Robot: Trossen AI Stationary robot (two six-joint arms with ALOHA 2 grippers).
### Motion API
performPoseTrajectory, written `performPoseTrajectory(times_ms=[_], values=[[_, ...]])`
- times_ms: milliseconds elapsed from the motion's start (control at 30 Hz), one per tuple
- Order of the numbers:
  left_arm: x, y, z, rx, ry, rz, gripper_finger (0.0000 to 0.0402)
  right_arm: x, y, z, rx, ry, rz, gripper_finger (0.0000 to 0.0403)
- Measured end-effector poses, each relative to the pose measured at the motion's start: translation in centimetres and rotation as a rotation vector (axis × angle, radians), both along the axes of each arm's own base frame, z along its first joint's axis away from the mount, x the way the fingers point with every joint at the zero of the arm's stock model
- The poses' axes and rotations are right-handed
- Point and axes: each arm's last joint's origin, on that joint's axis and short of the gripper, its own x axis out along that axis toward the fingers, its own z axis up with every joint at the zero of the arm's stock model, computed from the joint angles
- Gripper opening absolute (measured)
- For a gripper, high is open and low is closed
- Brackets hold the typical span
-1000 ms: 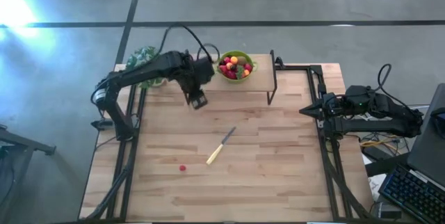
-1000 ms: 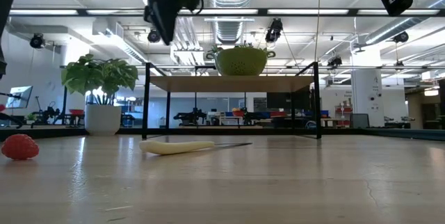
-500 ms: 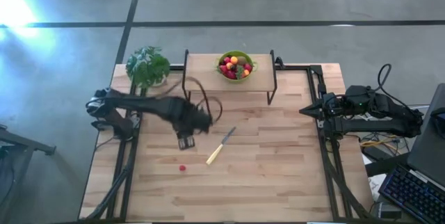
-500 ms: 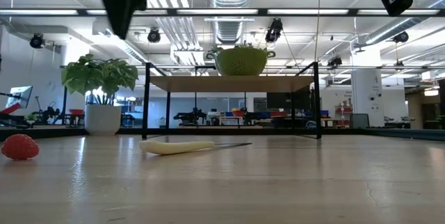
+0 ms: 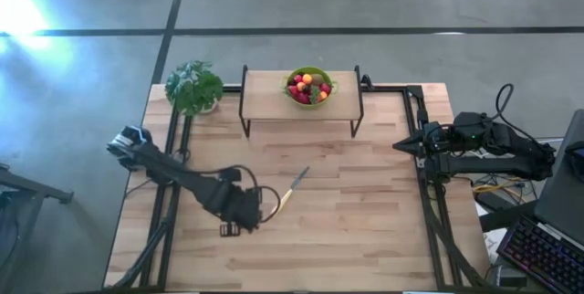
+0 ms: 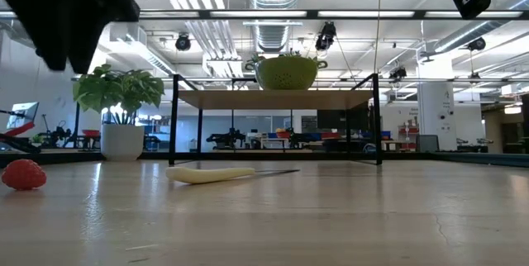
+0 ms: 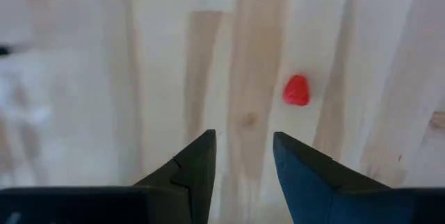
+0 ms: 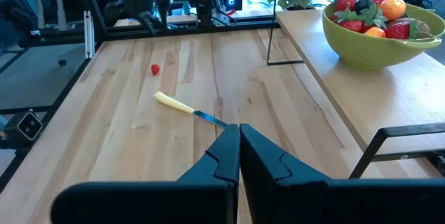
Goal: Pick & Place Fruit
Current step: Put the raspberry into the strainer bowl
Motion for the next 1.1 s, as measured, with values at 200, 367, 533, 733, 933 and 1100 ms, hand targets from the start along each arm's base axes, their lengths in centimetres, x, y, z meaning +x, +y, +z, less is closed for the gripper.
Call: performPoseTrajectory(times_ms=[200, 367, 533, 733, 933, 1100], values=[[0.0, -1.1, -3.2, -0.042, -0.064, -0.086, 0.0149, 0.0, 0.0, 0.0, 0.0, 0.0, 0.0, 0.0008], [-0.5, -1.0, -5.4, -0.099, -0.037, -0.048, 0.0149, 0.0, 0.0, 0.0, 0.0, 0.0, 0.0, 0.0008], [-0.8, -0.9, -6.7, -0.115, -0.039, -0.018, 0.0149, 0.0, 0.0, 0.0, 0.0, 0.0, 0.0, 0.0008], [-0.8, -1.1, -7.3, -0.152, -0.053, -0.022, 0.0149, 0.0, 0.0, 0.0, 0.0, 0.0, 0.0, 0.0008], [-0.7, -1.4, -7.6, -0.187, -0.065, -0.033, 0.0149, 0.0, 0.0, 0.0, 0.0, 0.0, 0.0, 0.0008], [-0.7, -1.4, -8.5, -0.204, -0.097, -0.04, 0.0149, 0.0, 0.0, 0.0, 0.0, 0.001, 0.0, 0.0008]])
